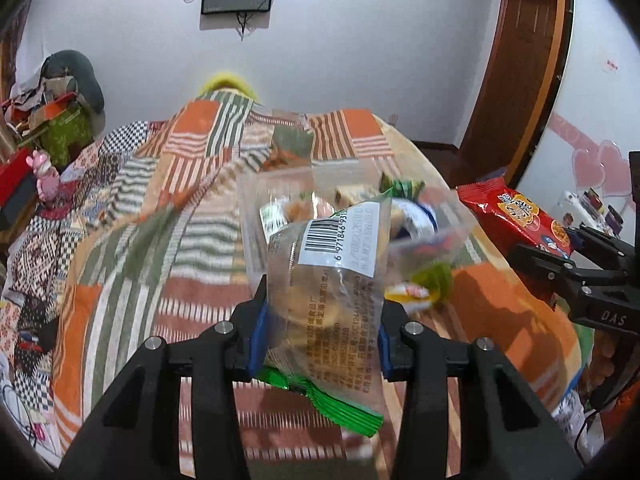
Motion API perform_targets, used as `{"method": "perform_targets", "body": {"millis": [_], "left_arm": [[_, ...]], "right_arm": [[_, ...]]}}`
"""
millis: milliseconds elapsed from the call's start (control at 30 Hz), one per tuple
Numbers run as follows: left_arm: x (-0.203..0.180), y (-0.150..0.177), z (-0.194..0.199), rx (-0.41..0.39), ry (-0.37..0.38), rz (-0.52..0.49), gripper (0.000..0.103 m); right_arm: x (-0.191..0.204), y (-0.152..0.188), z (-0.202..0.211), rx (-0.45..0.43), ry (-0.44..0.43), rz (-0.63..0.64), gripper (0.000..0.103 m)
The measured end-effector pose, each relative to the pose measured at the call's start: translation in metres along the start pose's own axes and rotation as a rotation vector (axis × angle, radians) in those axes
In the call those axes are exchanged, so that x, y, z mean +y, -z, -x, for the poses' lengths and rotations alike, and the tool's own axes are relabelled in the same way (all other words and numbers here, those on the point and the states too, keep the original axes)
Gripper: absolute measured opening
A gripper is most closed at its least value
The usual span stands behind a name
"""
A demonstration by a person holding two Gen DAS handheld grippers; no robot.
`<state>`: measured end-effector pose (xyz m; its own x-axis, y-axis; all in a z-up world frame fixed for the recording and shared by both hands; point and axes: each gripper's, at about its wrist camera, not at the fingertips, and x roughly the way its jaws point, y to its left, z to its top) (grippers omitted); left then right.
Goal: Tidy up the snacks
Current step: 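Grasp clear biscuit bag with left gripper while right grasps red snack packet, then lower both packs into the clear box and open both grippers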
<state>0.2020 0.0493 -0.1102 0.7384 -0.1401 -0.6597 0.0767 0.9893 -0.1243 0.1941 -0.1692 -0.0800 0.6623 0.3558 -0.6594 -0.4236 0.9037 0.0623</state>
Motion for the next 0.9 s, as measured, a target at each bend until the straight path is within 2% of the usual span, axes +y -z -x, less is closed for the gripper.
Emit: {"method": "perform_targets", "body": {"millis": [400, 667, 900], "left_arm": [[0.013, -0.045, -0.051, -0.013, -0.028, -0.006, 0.042], [0.022, -0.066, -0.091, 0.010, -0.051, 0.003, 0.042], [0.022, -0.070, -0.108, 0.017, -0.080, -0.010, 0.043]], "right_arm": [[-0.009, -0.039, -0.053, -0.005, 0.024, 0.019, 0.065], [-0.014, -0.049, -0.094, 0.051, 0.009, 0.020, 0.065], [-0.019, -0.051, -0.115, 0.097, -0.003, 0.010, 0.065]]}}
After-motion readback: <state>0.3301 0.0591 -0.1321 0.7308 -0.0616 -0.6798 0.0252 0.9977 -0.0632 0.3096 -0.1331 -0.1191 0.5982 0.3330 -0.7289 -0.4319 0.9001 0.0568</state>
